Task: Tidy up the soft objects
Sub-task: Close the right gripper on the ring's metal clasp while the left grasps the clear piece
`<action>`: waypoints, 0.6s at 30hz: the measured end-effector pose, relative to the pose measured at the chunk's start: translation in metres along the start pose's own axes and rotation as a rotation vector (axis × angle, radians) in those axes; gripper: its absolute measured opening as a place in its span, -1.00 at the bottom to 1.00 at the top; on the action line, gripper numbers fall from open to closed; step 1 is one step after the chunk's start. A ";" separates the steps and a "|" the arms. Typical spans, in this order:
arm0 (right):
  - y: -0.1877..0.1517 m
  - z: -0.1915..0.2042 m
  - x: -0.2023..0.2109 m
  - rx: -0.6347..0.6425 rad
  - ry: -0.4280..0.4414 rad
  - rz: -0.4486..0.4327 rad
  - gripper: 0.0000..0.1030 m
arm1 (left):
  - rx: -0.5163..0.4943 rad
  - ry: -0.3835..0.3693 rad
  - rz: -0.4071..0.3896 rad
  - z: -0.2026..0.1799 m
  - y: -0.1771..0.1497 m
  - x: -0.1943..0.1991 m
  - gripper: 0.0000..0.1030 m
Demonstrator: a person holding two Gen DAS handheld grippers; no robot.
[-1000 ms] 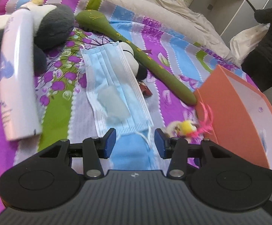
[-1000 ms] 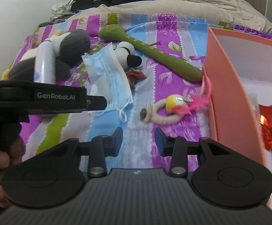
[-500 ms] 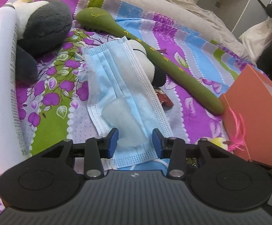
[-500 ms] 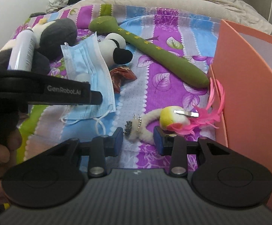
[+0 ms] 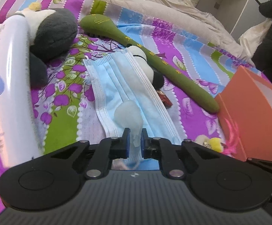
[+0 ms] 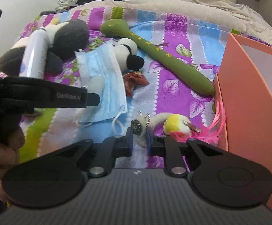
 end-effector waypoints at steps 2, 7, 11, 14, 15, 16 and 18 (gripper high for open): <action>-0.002 0.003 0.010 0.001 0.012 0.000 -0.66 | 0.009 -0.008 0.001 -0.002 -0.004 0.010 -0.75; -0.009 0.009 0.035 -0.040 0.081 0.021 -0.81 | 0.024 -0.035 0.008 -0.010 -0.016 0.037 -0.75; -0.015 0.015 0.051 -0.040 0.096 0.025 -0.87 | 0.024 -0.044 0.010 -0.015 -0.029 0.063 -0.75; -0.015 0.013 0.057 -0.038 0.069 0.015 -0.87 | 0.030 -0.044 0.008 -0.014 -0.039 0.079 -0.75; -0.015 0.013 0.059 -0.037 0.061 0.010 -0.87 | 0.034 -0.044 0.006 -0.013 -0.042 0.085 -0.75; -0.014 0.013 0.059 -0.041 0.053 0.005 -0.85 | 0.036 -0.043 0.006 -0.012 -0.044 0.088 -0.75; -0.013 0.010 0.058 -0.067 0.023 -0.008 -0.80 | 0.036 -0.042 0.007 -0.011 -0.050 0.096 -0.75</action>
Point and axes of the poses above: each gripper's, at about its wrist camera, not at the fingertips, and x roughly against the way its jaws point, z to its left, y to its top, the point moved 8 cm from there along -x, roughly the way its jaws point, and after that the axes turned 5 degrees about -y, right-handed, at the moved point
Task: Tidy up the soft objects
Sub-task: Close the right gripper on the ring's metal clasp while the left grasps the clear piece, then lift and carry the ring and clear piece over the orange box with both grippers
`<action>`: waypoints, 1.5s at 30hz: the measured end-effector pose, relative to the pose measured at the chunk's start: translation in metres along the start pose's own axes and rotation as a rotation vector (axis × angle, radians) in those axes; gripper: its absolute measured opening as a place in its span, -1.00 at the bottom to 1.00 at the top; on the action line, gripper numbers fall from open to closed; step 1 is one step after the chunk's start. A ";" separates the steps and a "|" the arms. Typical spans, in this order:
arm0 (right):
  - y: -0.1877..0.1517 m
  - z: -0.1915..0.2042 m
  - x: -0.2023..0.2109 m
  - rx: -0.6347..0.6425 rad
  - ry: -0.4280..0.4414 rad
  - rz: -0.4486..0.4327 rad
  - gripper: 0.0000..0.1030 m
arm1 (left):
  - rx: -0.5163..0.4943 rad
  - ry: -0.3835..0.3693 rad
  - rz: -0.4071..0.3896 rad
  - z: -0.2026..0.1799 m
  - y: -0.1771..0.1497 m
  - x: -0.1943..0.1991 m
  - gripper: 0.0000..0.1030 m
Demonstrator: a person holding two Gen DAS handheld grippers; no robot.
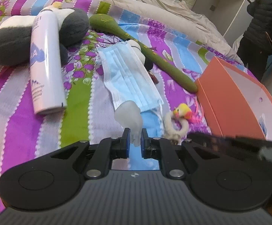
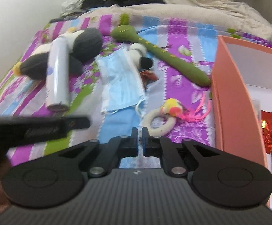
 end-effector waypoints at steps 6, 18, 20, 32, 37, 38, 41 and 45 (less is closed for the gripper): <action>-0.003 -0.009 -0.024 -0.077 -0.041 0.025 -0.03 | -0.003 0.000 0.008 0.003 -0.015 0.015 -0.75; -0.017 -0.006 -0.053 -0.039 -0.102 0.112 -0.59 | 0.015 0.007 0.008 0.014 -0.032 0.038 -0.75; -0.019 -0.003 -0.046 -0.034 -0.087 0.109 -0.59 | 0.024 0.008 0.005 0.016 -0.035 0.042 -0.75; -0.053 -0.005 -0.001 0.034 -0.023 0.161 -0.59 | 0.041 0.043 0.030 0.009 -0.043 0.046 -0.75; -0.061 -0.017 0.005 0.111 0.020 0.214 -0.58 | 0.059 0.095 0.066 -0.003 -0.041 0.035 -0.75; -0.061 -0.016 0.006 0.135 0.035 0.219 -0.58 | 0.064 0.097 0.075 -0.006 -0.040 0.032 -0.75; -0.063 -0.012 0.008 0.191 0.074 0.236 -0.58 | 0.055 0.113 0.091 -0.023 -0.032 0.022 -0.75; -0.060 -0.008 0.007 0.243 0.106 0.232 -0.58 | 0.023 0.136 0.109 -0.043 -0.023 0.010 -0.74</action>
Point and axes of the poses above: each gripper's, at about its wrist camera, not at the fingertips, and x roughly against the way its jaws point, z to its left, y to its top, the point moved 8 cm from there along -x, roughly the way its jaws point, and after that the axes turned 5 degrees about -y, right-handed, at the moved point
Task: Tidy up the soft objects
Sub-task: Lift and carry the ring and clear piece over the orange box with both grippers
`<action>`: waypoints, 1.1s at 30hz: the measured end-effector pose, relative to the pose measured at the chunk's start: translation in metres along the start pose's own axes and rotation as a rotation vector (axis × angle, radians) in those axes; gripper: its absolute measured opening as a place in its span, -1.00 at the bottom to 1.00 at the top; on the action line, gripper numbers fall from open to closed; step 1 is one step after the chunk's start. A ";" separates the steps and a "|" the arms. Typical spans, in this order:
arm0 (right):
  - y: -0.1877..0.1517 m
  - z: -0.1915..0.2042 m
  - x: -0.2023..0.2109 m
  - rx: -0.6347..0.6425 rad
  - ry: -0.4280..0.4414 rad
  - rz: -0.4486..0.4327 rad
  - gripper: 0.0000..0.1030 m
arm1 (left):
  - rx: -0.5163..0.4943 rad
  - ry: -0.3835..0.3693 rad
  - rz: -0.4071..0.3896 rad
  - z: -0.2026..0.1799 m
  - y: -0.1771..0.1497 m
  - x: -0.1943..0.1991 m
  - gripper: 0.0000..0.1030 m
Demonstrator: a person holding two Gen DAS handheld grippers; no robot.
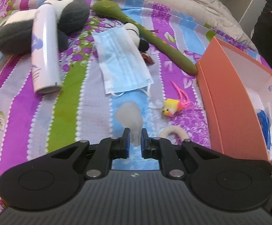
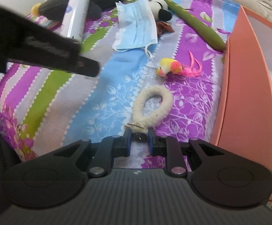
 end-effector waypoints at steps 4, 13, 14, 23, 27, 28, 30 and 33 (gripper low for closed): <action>0.004 0.002 0.007 0.034 0.037 -0.020 -0.58 | -0.004 0.008 0.018 -0.017 0.008 -0.004 -0.74; 0.006 0.002 0.022 0.092 0.074 -0.032 -0.59 | -0.057 -0.014 0.038 -0.061 0.039 -0.015 -0.75; 0.006 0.002 0.024 0.110 0.065 -0.038 -0.59 | -0.062 -0.024 0.046 -0.066 0.044 -0.018 -0.75; 0.004 -0.004 0.029 0.052 0.053 -0.098 -0.59 | -0.154 0.005 0.054 -0.079 0.031 -0.017 -0.74; 0.005 -0.006 0.033 0.025 0.051 -0.134 -0.58 | -0.117 0.022 0.040 -0.054 0.017 -0.006 -0.74; 0.006 -0.007 0.034 0.017 0.049 -0.147 -0.58 | -0.106 0.023 0.033 -0.047 0.016 -0.004 -0.74; 0.007 -0.008 0.035 -0.011 0.043 -0.155 -0.59 | -0.087 0.034 0.016 -0.034 0.015 -0.001 -0.74; 0.008 -0.007 0.040 -0.046 0.050 -0.180 -0.59 | -0.028 0.021 -0.009 -0.016 0.013 0.003 -0.74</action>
Point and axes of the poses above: each gripper's, at about its wrist camera, not at the fingertips, and x roughly against the way its jaws point, z to its left, y to its top, the point moved 8 cm from there along -x, roughly the way its jaws point, and after that the axes turned 5 degrees about -y, right-handed, at the moved point
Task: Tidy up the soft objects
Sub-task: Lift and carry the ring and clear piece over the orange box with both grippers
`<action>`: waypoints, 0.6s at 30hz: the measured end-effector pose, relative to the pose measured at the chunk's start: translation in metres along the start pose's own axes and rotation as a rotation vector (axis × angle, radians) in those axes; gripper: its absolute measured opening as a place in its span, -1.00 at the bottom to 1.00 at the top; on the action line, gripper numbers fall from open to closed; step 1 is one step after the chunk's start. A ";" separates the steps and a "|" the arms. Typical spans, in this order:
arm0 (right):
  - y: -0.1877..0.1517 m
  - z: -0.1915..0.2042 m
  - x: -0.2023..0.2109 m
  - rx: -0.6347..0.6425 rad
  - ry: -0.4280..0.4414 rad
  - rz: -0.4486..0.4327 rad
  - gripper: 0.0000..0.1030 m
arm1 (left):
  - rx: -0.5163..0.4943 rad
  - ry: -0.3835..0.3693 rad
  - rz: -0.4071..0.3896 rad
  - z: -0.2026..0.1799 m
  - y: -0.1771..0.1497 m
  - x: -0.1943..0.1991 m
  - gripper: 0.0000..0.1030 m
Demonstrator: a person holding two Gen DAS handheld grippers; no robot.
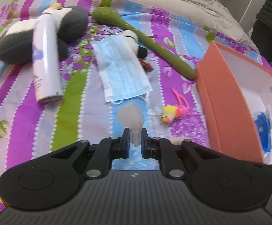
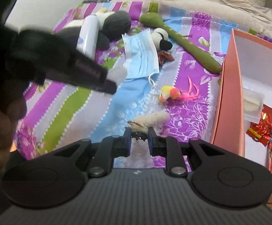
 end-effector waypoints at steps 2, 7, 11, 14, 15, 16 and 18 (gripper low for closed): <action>0.000 0.002 0.001 -0.006 -0.003 -0.007 -0.59 | -0.003 0.018 -0.013 0.008 -0.005 0.003 -0.74; -0.003 0.006 -0.001 -0.022 0.002 -0.005 -0.59 | 0.010 0.031 -0.023 0.026 -0.020 0.008 -0.74; -0.003 0.009 0.001 -0.029 -0.019 -0.003 -0.59 | 0.046 0.011 -0.012 0.038 -0.034 0.011 -0.74; 0.001 0.012 0.009 -0.042 -0.034 0.000 -0.59 | 0.060 -0.021 0.000 0.042 -0.039 0.015 -0.74; 0.004 0.013 0.011 -0.048 -0.035 -0.002 -0.59 | 0.064 -0.026 0.001 0.043 -0.040 0.017 -0.74; 0.006 0.015 0.015 -0.056 -0.036 -0.005 -0.59 | 0.070 -0.041 0.008 0.043 -0.041 0.020 -0.74; 0.011 0.017 0.023 -0.067 -0.038 -0.014 -0.59 | 0.074 -0.060 0.018 0.042 -0.040 0.024 -0.74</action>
Point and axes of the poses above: each gripper's, at about its wrist camera, not at the fingertips, and x roughly against the way its jaws point, z to its left, y to its top, the point moved 8 cm from there along -x, roughly the way its jaws point, and after that the axes turned 5 degrees about -y, right-handed, at the moved point
